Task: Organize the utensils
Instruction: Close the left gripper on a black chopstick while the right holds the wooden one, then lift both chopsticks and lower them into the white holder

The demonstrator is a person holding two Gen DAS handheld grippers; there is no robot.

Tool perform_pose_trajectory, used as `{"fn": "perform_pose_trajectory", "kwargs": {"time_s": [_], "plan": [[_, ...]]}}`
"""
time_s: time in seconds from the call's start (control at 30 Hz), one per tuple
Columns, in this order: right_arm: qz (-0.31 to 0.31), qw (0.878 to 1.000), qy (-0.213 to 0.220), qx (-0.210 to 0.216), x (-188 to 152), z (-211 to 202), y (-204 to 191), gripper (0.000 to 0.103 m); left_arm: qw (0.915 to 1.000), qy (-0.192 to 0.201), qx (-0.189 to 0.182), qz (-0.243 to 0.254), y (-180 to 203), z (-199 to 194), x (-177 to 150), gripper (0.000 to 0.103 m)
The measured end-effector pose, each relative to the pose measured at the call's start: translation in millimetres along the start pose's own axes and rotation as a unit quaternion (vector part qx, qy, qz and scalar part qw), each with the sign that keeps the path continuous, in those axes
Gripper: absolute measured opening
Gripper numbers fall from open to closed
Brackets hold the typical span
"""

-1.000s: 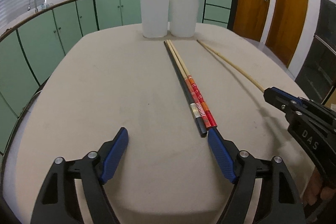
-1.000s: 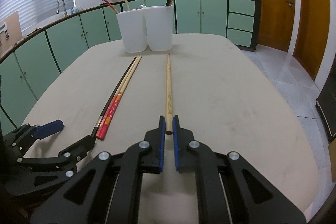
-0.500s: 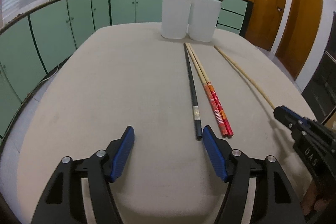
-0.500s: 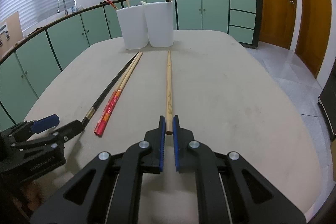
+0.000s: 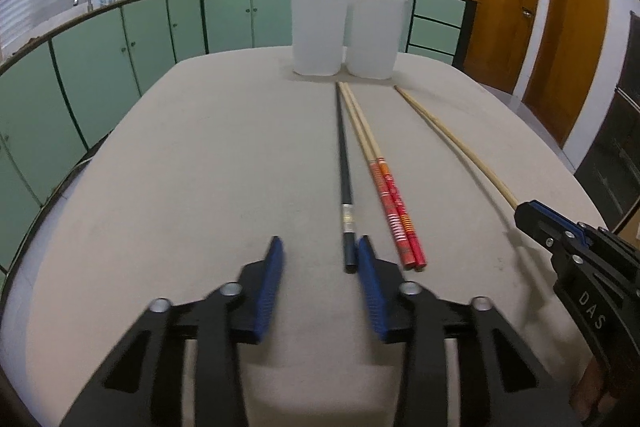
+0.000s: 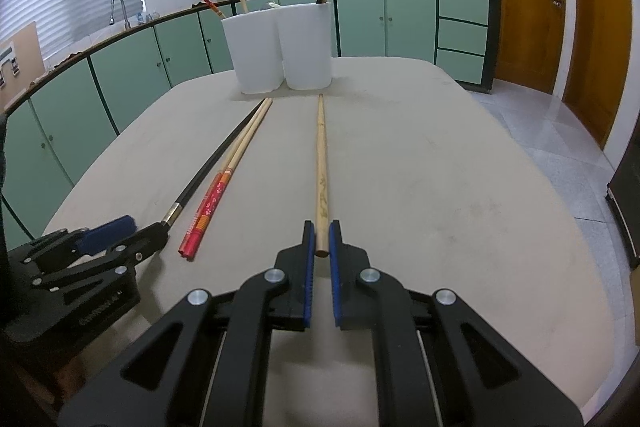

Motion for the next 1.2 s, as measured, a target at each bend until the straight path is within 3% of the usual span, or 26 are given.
{"fn": "perform_pose_trajectory", "kwargs": {"time_s": [0.07,0.13,0.33,0.57,0.93,1.2], "plan": [[0.001,1.0,0.002,0.0,1,-1,1,0.006,1.0,0.002,0.003,0.008,5,1,1,0.024],[0.0,1.0,0.003,-0.001,1,-1,2,0.006,0.9999,0.004,0.001,0.01,7,1,2,0.006],[-0.008,1.0,0.012,-0.005,4,-7,3,0.006,0.9999,0.007,-0.009,-0.001,4,-4,4,0.006],[-0.019,0.999,0.04,0.003,24,-26,2,0.006,0.9987,0.05,0.0,0.011,-2,-41,24,0.006],[-0.019,0.995,0.093,0.027,84,-66,1,0.006,0.9922,0.124,-0.003,0.01,-12,-90,89,0.006],[-0.026,0.994,0.097,0.051,142,-77,-5,0.006,0.9877,0.155,-0.016,0.003,-22,-100,144,0.006]]}}
Point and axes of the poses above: each gripper's, at about its wrist camera, not at the fingertips, and z roughly the way its jaws point, y to its right, x to its top, the point moved 6 cm from there along z, roughly the way its jaws point, and after that the axes turned 5 degrees about z, right-handed, at the moved point
